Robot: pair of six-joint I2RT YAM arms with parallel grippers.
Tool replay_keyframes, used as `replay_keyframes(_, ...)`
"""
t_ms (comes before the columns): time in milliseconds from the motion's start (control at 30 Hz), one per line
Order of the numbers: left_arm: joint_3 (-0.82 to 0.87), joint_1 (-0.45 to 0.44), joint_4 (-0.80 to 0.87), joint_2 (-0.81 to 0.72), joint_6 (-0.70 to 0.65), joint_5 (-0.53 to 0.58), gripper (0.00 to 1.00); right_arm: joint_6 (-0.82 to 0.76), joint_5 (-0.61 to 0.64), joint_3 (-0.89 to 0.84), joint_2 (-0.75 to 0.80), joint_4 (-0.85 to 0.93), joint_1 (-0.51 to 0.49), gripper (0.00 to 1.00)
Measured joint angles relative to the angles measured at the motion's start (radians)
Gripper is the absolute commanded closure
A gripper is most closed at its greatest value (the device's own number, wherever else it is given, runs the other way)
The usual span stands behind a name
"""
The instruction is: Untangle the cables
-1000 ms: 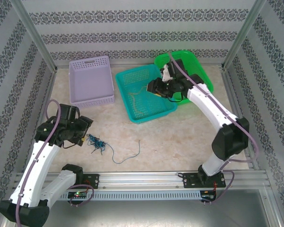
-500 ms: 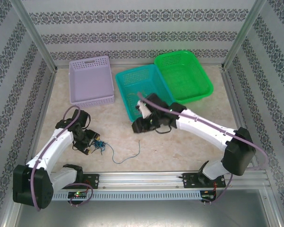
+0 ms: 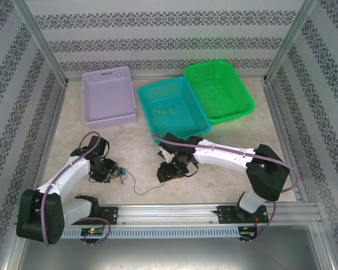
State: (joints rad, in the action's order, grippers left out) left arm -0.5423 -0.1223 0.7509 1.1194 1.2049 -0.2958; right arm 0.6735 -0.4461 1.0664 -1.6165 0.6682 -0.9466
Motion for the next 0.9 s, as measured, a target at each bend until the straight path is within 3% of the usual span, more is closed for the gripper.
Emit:
replay_keyframes(200, 0.002, 0.0, -0.01, -0.011, 0.0, -0.033, 0.85, 0.416, 0.01, -0.135, 0.049, -0.166, -0.028, 0.46)
replay_keyframes(400, 0.001, 0.0, -0.008, -0.034, -0.006, -0.072, 0.82, 0.841, 0.128, -0.238, 0.064, -0.392, -0.154, 0.45)
replay_keyframes(567, -0.022, 0.0, 0.024, -0.047, -0.019, -0.105, 0.36, 1.129, 0.23, -0.289, 0.002, -0.604, -0.211, 0.46)
replay_keyframes(633, -0.047, -0.002, 0.052, -0.056, -0.018, -0.112, 0.26, 1.212, 0.264, -0.29, -0.051, -0.688, -0.232, 0.5)
replay_keyframes(700, -0.093, -0.003, 0.095, -0.06, -0.018, -0.111, 0.18, 1.28, 0.285, -0.29, -0.067, -0.717, -0.243, 0.63)
replay_keyframes(900, -0.215, 0.003, 0.16, -0.051, -0.054, -0.014, 0.22, 1.378, 0.333, -0.311, -0.111, -0.851, -0.247, 0.92)
